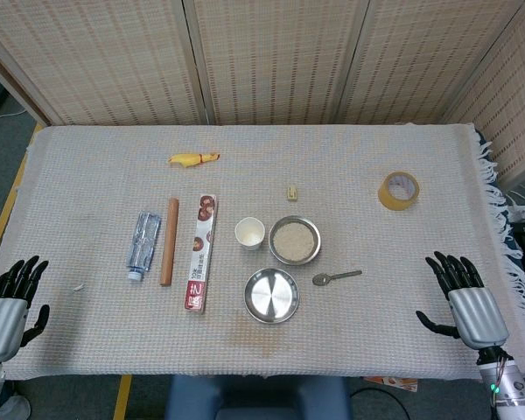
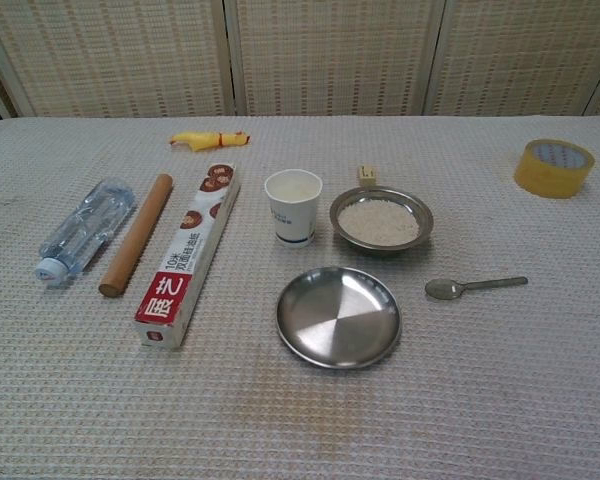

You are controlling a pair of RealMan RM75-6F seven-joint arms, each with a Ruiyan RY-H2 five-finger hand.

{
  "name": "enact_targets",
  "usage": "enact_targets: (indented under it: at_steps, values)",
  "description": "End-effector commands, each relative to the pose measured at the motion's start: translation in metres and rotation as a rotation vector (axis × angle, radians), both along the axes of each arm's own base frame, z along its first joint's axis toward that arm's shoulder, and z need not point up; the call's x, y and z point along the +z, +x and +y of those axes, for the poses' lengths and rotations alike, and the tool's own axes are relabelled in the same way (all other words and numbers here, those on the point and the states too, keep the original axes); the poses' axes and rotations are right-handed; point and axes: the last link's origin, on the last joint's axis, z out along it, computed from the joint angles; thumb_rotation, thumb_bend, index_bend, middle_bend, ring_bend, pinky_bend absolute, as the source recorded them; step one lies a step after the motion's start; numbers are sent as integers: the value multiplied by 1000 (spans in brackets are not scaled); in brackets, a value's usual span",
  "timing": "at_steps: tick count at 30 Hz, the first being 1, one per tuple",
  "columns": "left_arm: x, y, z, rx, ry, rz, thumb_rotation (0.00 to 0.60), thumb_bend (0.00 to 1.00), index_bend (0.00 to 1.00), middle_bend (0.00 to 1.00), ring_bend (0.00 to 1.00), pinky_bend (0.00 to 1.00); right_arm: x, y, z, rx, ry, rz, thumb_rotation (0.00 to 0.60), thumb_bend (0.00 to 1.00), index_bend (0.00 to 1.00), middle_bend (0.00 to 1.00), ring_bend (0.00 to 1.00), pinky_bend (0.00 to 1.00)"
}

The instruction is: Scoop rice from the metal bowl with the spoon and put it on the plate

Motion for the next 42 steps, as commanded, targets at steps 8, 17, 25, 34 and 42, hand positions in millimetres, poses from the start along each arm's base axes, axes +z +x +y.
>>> enact_targets:
  at_steps: [8, 17, 25, 34, 42]
  values:
    - [-6, 7, -5, -13, -14, 4, 600, 475, 0, 0, 0, 145, -32, 22, -39, 86, 33, 86, 431, 179, 259, 0, 0, 0]
    - [-5, 6, -6, -4, -39, -23, 600, 474, 0, 0, 0, 145, -94, 50, -94, 153, 117, 147, 530, 200, 444, 0, 0, 0]
    - [-2, 3, -9, -4, -51, -34, 600, 475, 0, 0, 0, 145, -134, 52, -107, 153, 154, 168, 559, 241, 498, 0, 0, 0]
    - [1, 0, -11, 4, -53, -36, 600, 475, 0, 0, 0, 145, -158, 53, -112, 159, 193, 184, 582, 254, 517, 0, 0, 0]
    - [0, -1, -11, 9, -54, -35, 600, 475, 0, 0, 0, 145, -166, 56, -117, 162, 195, 172, 599, 266, 529, 0, 0, 0]
